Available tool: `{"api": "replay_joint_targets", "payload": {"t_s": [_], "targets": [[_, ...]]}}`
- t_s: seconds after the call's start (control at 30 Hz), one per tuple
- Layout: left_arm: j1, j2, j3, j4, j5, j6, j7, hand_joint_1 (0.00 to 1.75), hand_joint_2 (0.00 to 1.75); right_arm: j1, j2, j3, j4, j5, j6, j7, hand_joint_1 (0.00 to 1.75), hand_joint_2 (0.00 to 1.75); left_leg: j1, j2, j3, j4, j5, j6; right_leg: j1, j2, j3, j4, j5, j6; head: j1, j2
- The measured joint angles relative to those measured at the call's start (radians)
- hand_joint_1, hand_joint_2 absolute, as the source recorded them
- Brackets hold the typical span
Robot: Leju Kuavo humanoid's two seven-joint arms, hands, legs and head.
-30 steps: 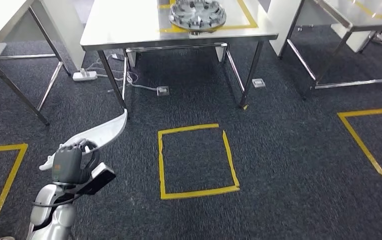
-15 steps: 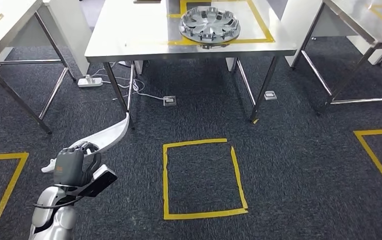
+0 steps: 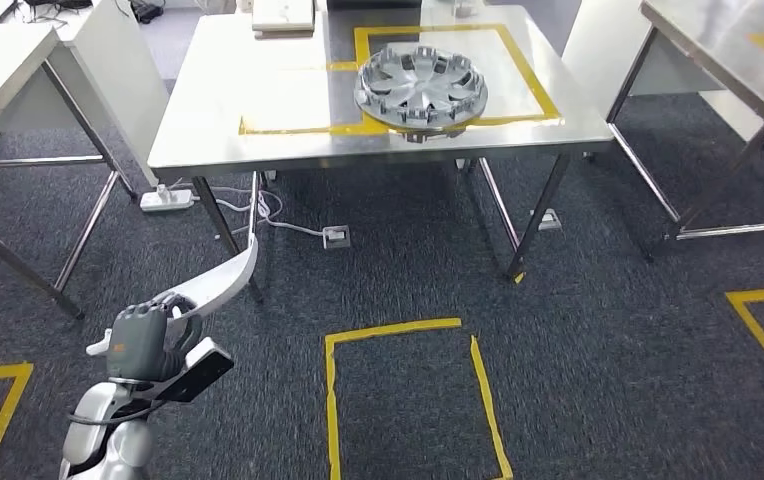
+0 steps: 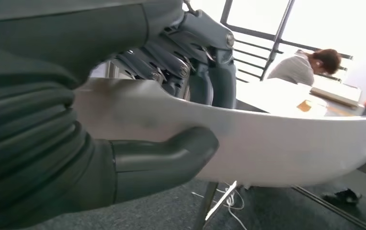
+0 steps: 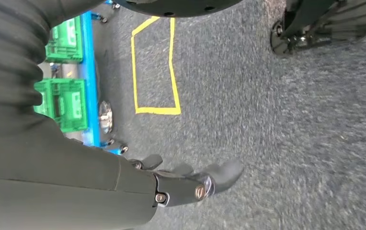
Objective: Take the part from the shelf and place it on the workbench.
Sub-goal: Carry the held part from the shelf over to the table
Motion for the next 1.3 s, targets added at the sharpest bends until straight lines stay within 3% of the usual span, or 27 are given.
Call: {"api": "replay_joint_targets", "payload": {"t_s": [0.03, 0.1, 0.13, 0.17, 0.23, 0.27, 0.3, 0.4, 0.43, 0.53, 0.57, 0.6, 0.7, 0.73, 0.77, 0.8, 0.87, 0.9, 0.93, 1.07, 1.13, 1.2, 1.23, 1.27, 1.3], "targets": [[-0.003, 0.000, 0.001, -0.002, 0.001, 0.002, -0.001, 1.59, 1.75, -0.002, 0.000, 0.000, 0.000, 0.000, 0.000, 0.001, 0.00, 1.75, 0.003, -0.003, 0.011, -0.001, -0.003, 0.008, 0.000, -0.001, -0.016, 0.045, 0.024, 0.004, 0.001, 0.000], [-0.009, 0.000, 0.004, -0.002, 0.004, 0.007, -0.001, 1.59, 1.75, -0.007, 0.000, 0.000, 0.000, 0.000, 0.000, 0.001, 0.00, 1.75, 0.005, -0.007, 0.036, -0.008, -0.024, 0.019, -0.001, -0.003, -0.099, 0.168, 0.051, 0.010, 0.003, 0.000], [-0.009, 0.000, 0.006, -0.002, 0.004, 0.009, -0.002, 1.59, 1.75, -0.008, 0.000, -0.001, 0.000, 0.000, 0.001, 0.001, 0.00, 1.75, 0.004, -0.009, 0.049, -0.012, -0.038, 0.023, -0.001, -0.004, -0.145, 0.221, 0.032, 0.013, 0.004, 0.000], [-0.008, -0.001, 0.007, -0.002, 0.004, 0.010, -0.004, 1.59, 1.75, -0.008, 0.000, -0.001, 0.000, 0.000, 0.001, 0.001, 0.00, 1.75, 0.003, -0.011, 0.064, -0.014, -0.053, 0.025, -0.001, -0.005, -0.186, 0.254, -0.009, 0.015, 0.005, 0.000], [-0.005, -0.001, 0.007, -0.002, 0.003, 0.011, -0.008, 1.59, 1.75, -0.007, 0.000, -0.002, 0.000, -0.002, 0.001, 0.002, 0.00, 1.75, 0.002, -0.016, 0.098, -0.016, -0.082, 0.027, -0.001, -0.005, -0.243, 0.262, -0.091, 0.018, 0.006, 0.000], [-0.004, -0.001, 0.007, -0.002, 0.002, 0.011, -0.008, 1.59, 1.75, -0.005, 0.000, -0.002, 0.000, -0.003, 0.001, 0.002, 0.00, 1.75, 0.002, -0.018, 0.117, -0.016, -0.097, 0.026, -0.001, -0.005, -0.258, 0.237, -0.101, 0.017, 0.006, 0.000], [-0.004, -0.001, 0.007, -0.002, 0.002, 0.011, -0.009, 1.59, 1.75, -0.003, 0.000, -0.002, 0.000, -0.004, 0.000, 0.002, 0.00, 1.75, 0.001, -0.020, 0.138, -0.016, -0.112, 0.025, 0.000, -0.006, -0.266, 0.194, -0.077, 0.014, 0.007, 0.000], [-0.005, -0.004, 0.007, 0.002, 0.001, 0.010, -0.009, 1.59, 1.75, 0.002, 0.000, -0.006, 0.001, -0.009, -0.003, -0.004, 0.00, 1.75, -0.004, -0.024, 0.182, -0.016, -0.153, 0.016, 0.008, -0.013, -0.271, 0.048, 0.101, -0.002, 0.008, 0.000], [-0.006, -0.005, 0.007, 0.004, 0.000, 0.010, -0.009, 1.59, 1.75, 0.002, 0.000, -0.007, 0.001, -0.010, -0.005, -0.009, 0.00, 1.75, -0.005, -0.025, 0.193, -0.015, -0.163, 0.011, 0.011, -0.015, -0.270, 0.024, 0.138, -0.006, 0.008, 0.000], [-0.012, -0.007, 0.007, 0.003, 0.000, 0.008, -0.009, 1.59, 1.75, -0.002, 0.001, -0.011, 0.001, -0.017, -0.012, -0.005, 0.00, 1.75, -0.007, -0.026, 0.221, 0.002, -0.177, -0.008, 0.009, -0.014, -0.242, 0.009, 0.168, -0.019, 0.009, 0.000], [-0.016, -0.007, 0.007, 0.003, 0.000, 0.008, -0.009, 1.59, 1.75, -0.005, 0.002, -0.012, 0.001, -0.019, -0.015, -0.001, 0.00, 1.75, -0.007, -0.023, 0.217, 0.019, -0.185, -0.013, 0.007, -0.014, -0.232, 0.007, 0.173, -0.025, 0.009, 0.000], [-0.019, -0.007, 0.007, 0.003, 0.000, 0.008, -0.008, 1.59, 1.75, -0.007, 0.003, -0.015, 0.001, -0.021, -0.018, 0.001, 0.00, 1.75, -0.007, -0.020, 0.201, 0.050, -0.201, -0.017, 0.005, -0.014, -0.225, 0.006, 0.173, -0.030, 0.009, 0.000], [-0.018, -0.008, 0.006, 0.005, -0.001, 0.009, -0.007, 1.59, 1.75, -0.010, 0.005, -0.025, 0.001, -0.029, -0.030, 0.001, 0.00, 1.75, -0.005, -0.015, 0.100, 0.207, -0.273, -0.026, 0.004, -0.013, -0.222, 0.006, 0.165, -0.039, 0.008, 0.000], [-0.015, -0.008, 0.006, 0.006, -0.001, 0.009, -0.005, 1.59, 1.75, -0.009, 0.006, -0.028, 0.001, -0.031, -0.034, 0.001, 0.00, 1.75, -0.005, -0.014, 0.074, 0.233, -0.281, -0.027, 0.003, -0.013, -0.221, 0.006, 0.161, -0.040, 0.008, 0.000], [-0.013, -0.008, 0.006, 0.007, -0.001, 0.010, -0.004, 1.59, 1.75, -0.008, 0.006, -0.031, 0.001, -0.032, -0.037, 0.001, 0.00, 1.75, -0.004, -0.014, 0.064, 0.226, -0.266, -0.027, 0.003, -0.012, -0.218, 0.006, 0.158, -0.039, 0.008, 0.000], [-0.011, -0.008, 0.006, 0.008, -0.001, 0.011, -0.004, 1.59, 1.75, -0.007, 0.006, -0.033, 0.001, -0.033, -0.038, 0.002, 0.00, 1.75, -0.004, -0.013, 0.070, 0.187, -0.231, -0.027, 0.002, -0.012, -0.213, 0.006, 0.154, -0.036, 0.008, 0.000], [-0.008, -0.008, 0.007, 0.008, -0.002, 0.013, -0.003, 1.59, 1.75, -0.006, 0.007, -0.039, 0.001, -0.034, -0.040, 0.002, 0.00, 1.75, -0.004, -0.013, 0.104, 0.066, -0.152, -0.026, 0.001, -0.012, -0.205, 0.008, 0.147, -0.029, 0.008, 0.000], [-0.006, -0.008, 0.007, 0.008, -0.002, 0.014, -0.003, 1.59, 1.75, -0.006, 0.008, -0.042, 0.001, -0.035, -0.041, 0.000, 0.00, 1.75, -0.005, -0.012, 0.116, 0.023, -0.139, -0.022, 0.002, -0.011, -0.204, 0.008, 0.144, -0.024, 0.008, 0.000], [-0.004, -0.008, 0.007, 0.008, -0.003, 0.015, -0.003, 1.59, 1.75, -0.007, 0.009, -0.044, 0.001, -0.035, -0.041, -0.002, 0.00, 1.75, -0.007, -0.012, 0.123, -0.001, -0.131, -0.016, 0.003, -0.010, -0.205, 0.009, 0.141, -0.018, 0.008, 0.000], [0.002, -0.009, 0.007, 0.004, -0.003, 0.015, -0.003, 1.59, 1.75, -0.008, 0.008, -0.048, 0.001, -0.035, -0.043, -0.005, 0.00, 1.75, -0.004, -0.012, 0.131, -0.011, -0.115, 0.010, 0.004, -0.010, -0.210, 0.023, 0.128, 0.005, 0.009, 0.000], [0.002, -0.010, 0.007, 0.001, -0.003, 0.016, -0.003, 1.59, 1.75, -0.009, 0.008, -0.049, 0.001, -0.034, -0.044, -0.005, 0.00, 1.75, -0.002, -0.010, 0.134, -0.014, -0.114, 0.018, 0.001, -0.012, -0.249, 0.099, 0.090, 0.016, 0.011, 0.000], [0.002, -0.012, 0.007, 0.000, -0.003, 0.016, -0.003, 1.59, 1.75, -0.009, 0.009, -0.050, 0.001, -0.034, -0.044, -0.006, 0.00, 1.75, -0.002, -0.008, 0.135, -0.014, -0.118, 0.024, 0.000, -0.012, -0.322, 0.227, 0.042, 0.023, 0.012, 0.000], [0.003, -0.012, 0.007, 0.000, -0.003, 0.016, -0.003, 1.59, 1.75, -0.008, 0.009, -0.051, 0.001, -0.034, -0.043, -0.006, 0.00, 1.75, -0.003, -0.007, 0.136, -0.014, -0.120, 0.025, 0.000, -0.012, -0.351, 0.271, 0.035, 0.024, 0.012, 0.000], [0.003, -0.012, 0.007, 0.000, -0.003, 0.016, -0.003, 1.59, 1.75, -0.007, 0.009, -0.051, 0.001, -0.034, -0.043, -0.005, 0.00, 1.75, -0.003, -0.006, 0.138, -0.014, -0.123, 0.025, 0.000, -0.012, -0.364, 0.279, 0.048, 0.023, 0.012, 0.000], [0.003, -0.013, 0.007, 0.000, -0.003, 0.016, -0.003, 1.59, 1.75, -0.006, 0.009, -0.051, 0.001, -0.034, -0.043, -0.005, 0.00, 1.75, -0.003, -0.006, 0.141, -0.014, -0.125, 0.024, 0.000, -0.013, -0.356, 0.248, 0.079, 0.021, 0.012, 0.000]]}}
